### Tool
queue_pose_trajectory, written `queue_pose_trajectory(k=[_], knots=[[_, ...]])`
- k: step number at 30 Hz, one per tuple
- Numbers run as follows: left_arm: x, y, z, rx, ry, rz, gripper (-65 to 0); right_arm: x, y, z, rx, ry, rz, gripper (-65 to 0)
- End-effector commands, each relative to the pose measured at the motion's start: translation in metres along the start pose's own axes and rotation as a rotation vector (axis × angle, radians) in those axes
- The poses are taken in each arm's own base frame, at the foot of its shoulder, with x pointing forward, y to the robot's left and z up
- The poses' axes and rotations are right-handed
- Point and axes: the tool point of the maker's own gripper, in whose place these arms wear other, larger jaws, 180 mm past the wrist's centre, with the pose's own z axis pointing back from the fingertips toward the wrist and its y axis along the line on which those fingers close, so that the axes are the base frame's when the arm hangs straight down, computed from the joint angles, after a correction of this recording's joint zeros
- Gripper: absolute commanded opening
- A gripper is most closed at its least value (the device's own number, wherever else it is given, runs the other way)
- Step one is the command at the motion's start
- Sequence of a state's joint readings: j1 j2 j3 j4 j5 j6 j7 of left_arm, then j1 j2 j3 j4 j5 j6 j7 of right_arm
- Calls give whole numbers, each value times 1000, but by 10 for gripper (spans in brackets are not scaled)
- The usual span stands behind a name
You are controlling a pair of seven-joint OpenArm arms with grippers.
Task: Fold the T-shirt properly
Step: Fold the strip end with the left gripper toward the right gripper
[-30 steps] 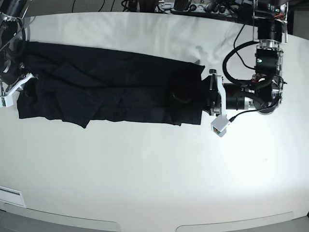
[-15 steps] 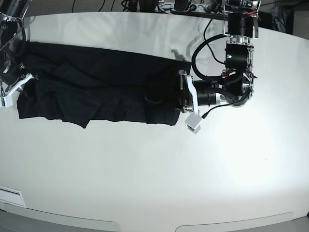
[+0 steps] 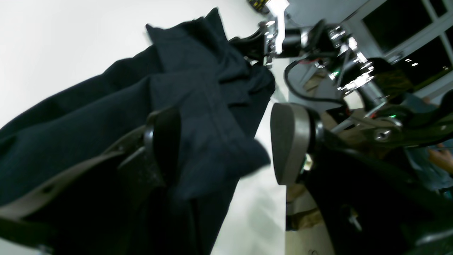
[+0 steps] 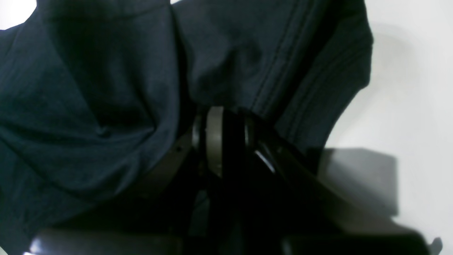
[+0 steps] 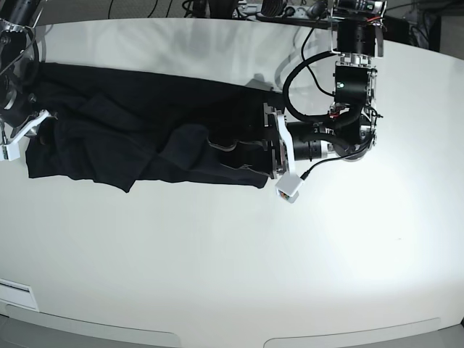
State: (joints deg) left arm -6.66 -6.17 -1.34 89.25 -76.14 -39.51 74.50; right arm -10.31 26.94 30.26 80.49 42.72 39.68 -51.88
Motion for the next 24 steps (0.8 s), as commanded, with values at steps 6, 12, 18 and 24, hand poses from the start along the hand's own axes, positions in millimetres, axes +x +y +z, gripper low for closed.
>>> queue_pose_trajectory(k=[6, 12, 18, 24], knots=[[21, -5, 5, -16, -71, -34, -650, -4, -5, 4, -14, 43, 22, -543], [24, 3, 4, 27, -83, -45, -650, -1, -5, 3, -13, 39, 23, -543], [6, 29, -13, 192, 15, -122, -650, 4, 0, 3, 13, 11, 6, -543], [-27, 42, -27, 283, 178, -188, -650, 21, 5, 8, 25, -9, 37, -543]])
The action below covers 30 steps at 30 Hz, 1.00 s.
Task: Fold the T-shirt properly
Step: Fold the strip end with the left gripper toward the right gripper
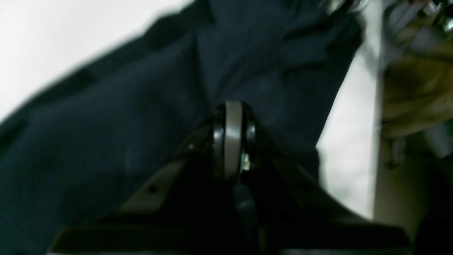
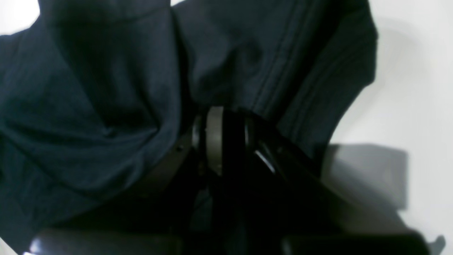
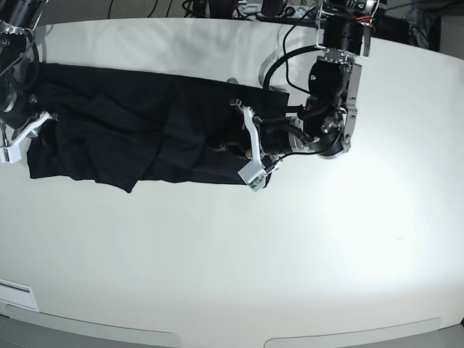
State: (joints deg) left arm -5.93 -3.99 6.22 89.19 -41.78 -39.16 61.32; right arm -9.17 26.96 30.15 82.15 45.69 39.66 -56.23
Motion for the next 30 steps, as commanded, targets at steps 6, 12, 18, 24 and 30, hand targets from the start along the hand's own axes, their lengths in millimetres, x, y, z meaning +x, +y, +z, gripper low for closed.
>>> queue_pose_trajectory(k=[6, 12, 18, 24, 30], knots=[[-12, 15, 2, 99, -4, 24, -650, 74, 12, 40, 4, -159, 170, -362], [-30, 28, 16, 139, 37, 18, -650, 92, -39, 75, -273, -125, 164, -251], [-33, 33, 19, 158, 49, 38, -650, 27, -64, 61, -228, -4, -9, -251], [-32, 32, 19, 150, 42, 43, -650, -13, -43, 45, 25, 27, -217, -251], [-30, 30, 19, 138, 29, 50, -650, -38, -5, 28, 211, 40, -307, -251]])
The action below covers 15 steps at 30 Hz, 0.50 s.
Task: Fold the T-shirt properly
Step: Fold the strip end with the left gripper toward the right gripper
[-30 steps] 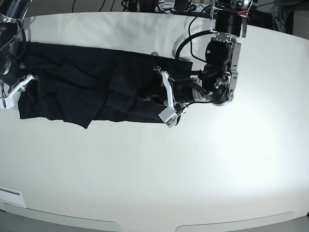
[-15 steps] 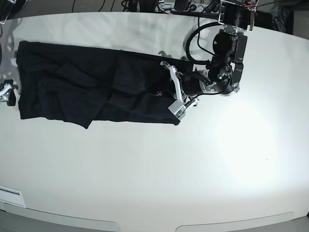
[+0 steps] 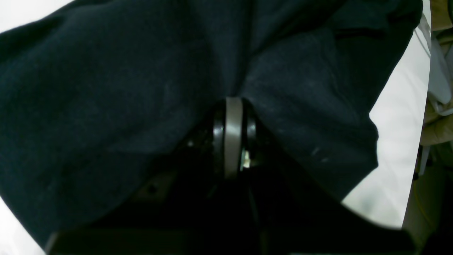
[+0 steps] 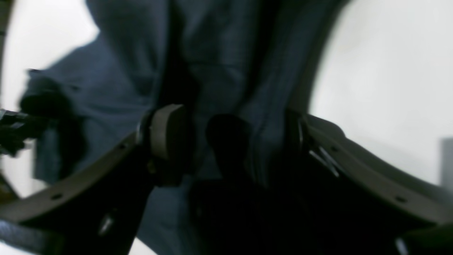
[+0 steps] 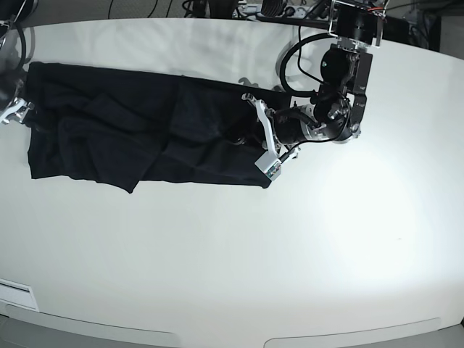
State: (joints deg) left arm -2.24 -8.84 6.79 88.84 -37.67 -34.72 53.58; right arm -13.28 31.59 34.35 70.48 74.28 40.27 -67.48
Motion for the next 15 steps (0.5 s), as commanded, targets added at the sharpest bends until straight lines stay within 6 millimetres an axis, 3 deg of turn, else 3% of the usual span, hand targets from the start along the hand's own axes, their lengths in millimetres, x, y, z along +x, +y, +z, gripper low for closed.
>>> queue_pose_trajectory(k=[1, 7, 9, 11, 14, 15], knots=[[2, 4, 3, 19, 12, -14, -650, -9, 0, 0, -7, 56, 4, -251], [2, 4, 3, 19, 13, -14, -650, -7, 22, -21, 87, -3, -39, -252], [2, 4, 3, 19, 12, -15, -650, -3, 27, -26, 103, -17, -40, -280], [3, 5, 3, 19, 10, -17, -650, 2, 29, -27, 108, -27, -33, -379], [10, 3, 4, 6, -8, -21, -650, 12, 31, -28, 114, -42, -19, -623], [15, 2, 5, -7, -26, -18, -650, 16, 33, -29, 117, -45, -12, -650]])
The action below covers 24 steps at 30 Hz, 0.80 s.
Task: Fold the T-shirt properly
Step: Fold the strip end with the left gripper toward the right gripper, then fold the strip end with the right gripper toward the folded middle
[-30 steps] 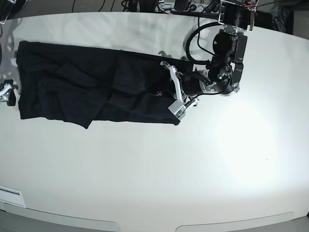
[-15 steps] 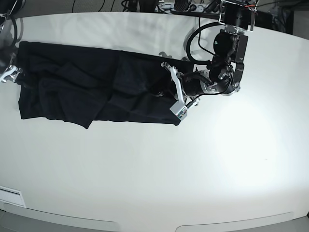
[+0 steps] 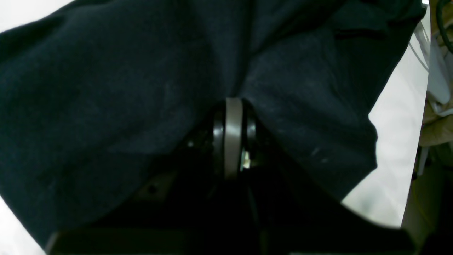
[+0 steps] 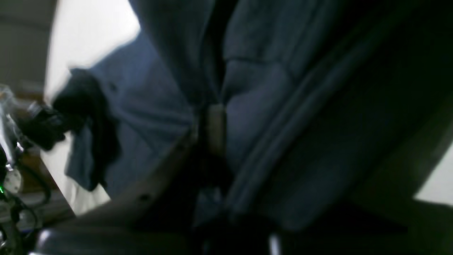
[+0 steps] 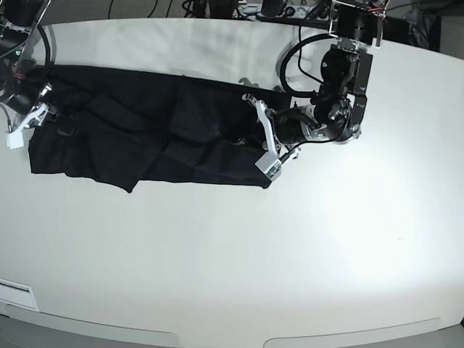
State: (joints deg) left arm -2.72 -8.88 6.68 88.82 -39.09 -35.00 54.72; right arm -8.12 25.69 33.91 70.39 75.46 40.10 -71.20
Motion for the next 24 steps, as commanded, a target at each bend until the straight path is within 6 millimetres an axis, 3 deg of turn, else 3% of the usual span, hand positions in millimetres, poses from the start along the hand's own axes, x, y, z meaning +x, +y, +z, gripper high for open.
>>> queue_pose_trajectory(k=[1, 4, 8, 10, 13, 18, 24], knots=[[18, 1, 5, -11, -50, -10, -650, 17, 1, 7, -5, -19, 32, -650], [38, 0, 12, -50, -107, 18, -634, 33, 0, 13, -20, -30, 68, -650], [66, 10, 32, -69, -179, 32, -417, 57, -15, 33, -118, 0, 148, -650], [81, 20, 47, -60, -226, 39, -347, 69, -23, 45, -179, 17, 190, -650], [91, 37, 66, -24, -273, 54, -334, 90, -29, 64, -240, 21, 243, -650], [69, 52, 72, 44, -233, 81, -334, 118, -29, 89, -367, 25, 385, -650], [25, 44, 64, 38, -162, 148, -334, 133, 20, 78, -367, -44, 471, -650]])
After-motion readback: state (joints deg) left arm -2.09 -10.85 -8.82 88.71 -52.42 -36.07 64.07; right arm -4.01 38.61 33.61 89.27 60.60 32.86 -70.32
